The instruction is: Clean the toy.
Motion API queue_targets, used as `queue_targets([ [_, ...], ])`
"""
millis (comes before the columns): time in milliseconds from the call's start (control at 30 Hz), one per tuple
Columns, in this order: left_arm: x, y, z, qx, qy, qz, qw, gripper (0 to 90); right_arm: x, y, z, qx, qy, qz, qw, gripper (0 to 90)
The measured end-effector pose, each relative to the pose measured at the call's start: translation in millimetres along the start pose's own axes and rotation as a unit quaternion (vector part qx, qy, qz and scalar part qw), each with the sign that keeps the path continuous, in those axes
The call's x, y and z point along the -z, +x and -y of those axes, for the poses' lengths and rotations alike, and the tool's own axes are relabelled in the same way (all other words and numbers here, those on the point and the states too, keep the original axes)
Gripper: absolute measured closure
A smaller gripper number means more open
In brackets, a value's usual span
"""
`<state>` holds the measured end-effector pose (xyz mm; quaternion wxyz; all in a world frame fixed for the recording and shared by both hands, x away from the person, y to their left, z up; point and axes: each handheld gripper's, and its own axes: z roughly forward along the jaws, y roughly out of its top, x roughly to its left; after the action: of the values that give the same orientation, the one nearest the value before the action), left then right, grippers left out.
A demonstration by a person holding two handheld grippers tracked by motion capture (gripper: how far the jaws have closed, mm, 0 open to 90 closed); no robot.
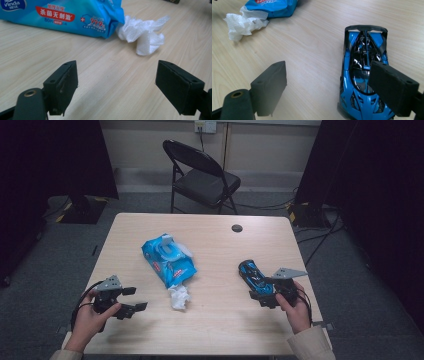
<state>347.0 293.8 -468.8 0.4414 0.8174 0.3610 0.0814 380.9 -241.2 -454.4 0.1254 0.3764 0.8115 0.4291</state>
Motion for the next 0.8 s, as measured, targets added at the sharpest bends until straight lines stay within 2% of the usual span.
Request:
queue_targets([
  [300,1.5,4.1,6.0,-0.001,0.007,-0.007,1.0000,18.3,7.1,-2.6,14.8,-0.007,0.005,0.003,1.0000,14.9],
  [800,5.3,4.3,18.6,-0.006,0.020,-0.007,0.9998,19.2,22.0,-5.3,40.1,-0.012,0.017,0.009,0.9997,15.0],
])
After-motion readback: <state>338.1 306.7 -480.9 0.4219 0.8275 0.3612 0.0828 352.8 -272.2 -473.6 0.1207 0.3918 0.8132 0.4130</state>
